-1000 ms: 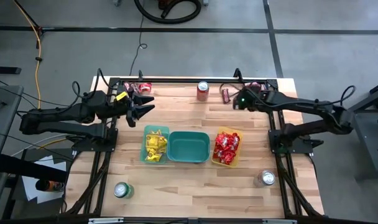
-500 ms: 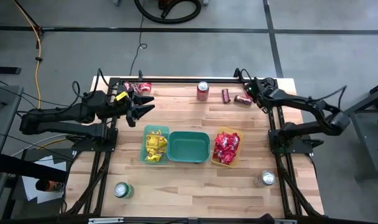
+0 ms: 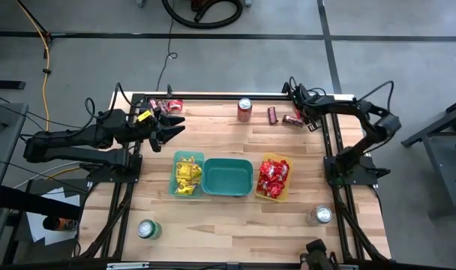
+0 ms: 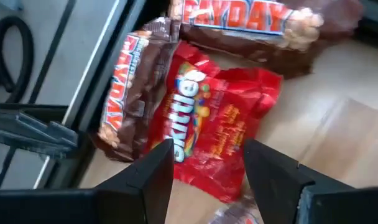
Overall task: Sort candy
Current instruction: Put the red candy into the yellow bin
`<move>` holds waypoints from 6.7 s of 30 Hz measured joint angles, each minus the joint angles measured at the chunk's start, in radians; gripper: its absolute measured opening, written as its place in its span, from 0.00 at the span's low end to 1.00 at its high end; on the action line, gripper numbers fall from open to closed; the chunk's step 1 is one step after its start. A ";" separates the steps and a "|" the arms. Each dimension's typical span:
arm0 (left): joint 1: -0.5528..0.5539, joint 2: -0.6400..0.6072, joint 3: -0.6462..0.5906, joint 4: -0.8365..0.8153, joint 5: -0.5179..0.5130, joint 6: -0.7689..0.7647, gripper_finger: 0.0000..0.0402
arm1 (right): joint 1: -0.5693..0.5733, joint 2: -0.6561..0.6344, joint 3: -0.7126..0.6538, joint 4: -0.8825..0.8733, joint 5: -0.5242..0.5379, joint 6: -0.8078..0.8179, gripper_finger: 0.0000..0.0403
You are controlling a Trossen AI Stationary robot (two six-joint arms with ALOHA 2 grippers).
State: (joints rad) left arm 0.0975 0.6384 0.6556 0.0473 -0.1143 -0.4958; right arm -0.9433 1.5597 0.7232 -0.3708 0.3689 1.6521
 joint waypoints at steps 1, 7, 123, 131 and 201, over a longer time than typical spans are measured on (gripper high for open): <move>0.000 0.000 0.000 -0.004 0.000 0.000 0.53 | -0.001 0.020 0.021 -0.025 -0.002 0.002 0.46; 0.000 0.000 0.000 -0.064 0.005 -0.007 0.53 | 0.009 0.135 0.119 -0.151 -0.014 0.004 0.46; 0.000 0.003 0.000 -0.005 -0.057 0.187 0.53 | 1.009 -0.336 0.400 0.228 -0.421 -1.377 0.55; 0.000 0.003 0.000 -0.037 -0.057 0.219 0.53 | 0.995 -0.328 0.400 0.331 -0.420 -1.436 0.55; 0.764 1.234 0.548 -0.736 -0.326 0.189 0.50 | 0.963 -0.328 0.399 0.225 -0.394 -1.338 0.55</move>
State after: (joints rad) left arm 0.8612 1.8721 1.2034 -0.6882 -0.4405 -0.3069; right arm 0.0200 1.2320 1.1225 -0.1455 -0.0250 0.3138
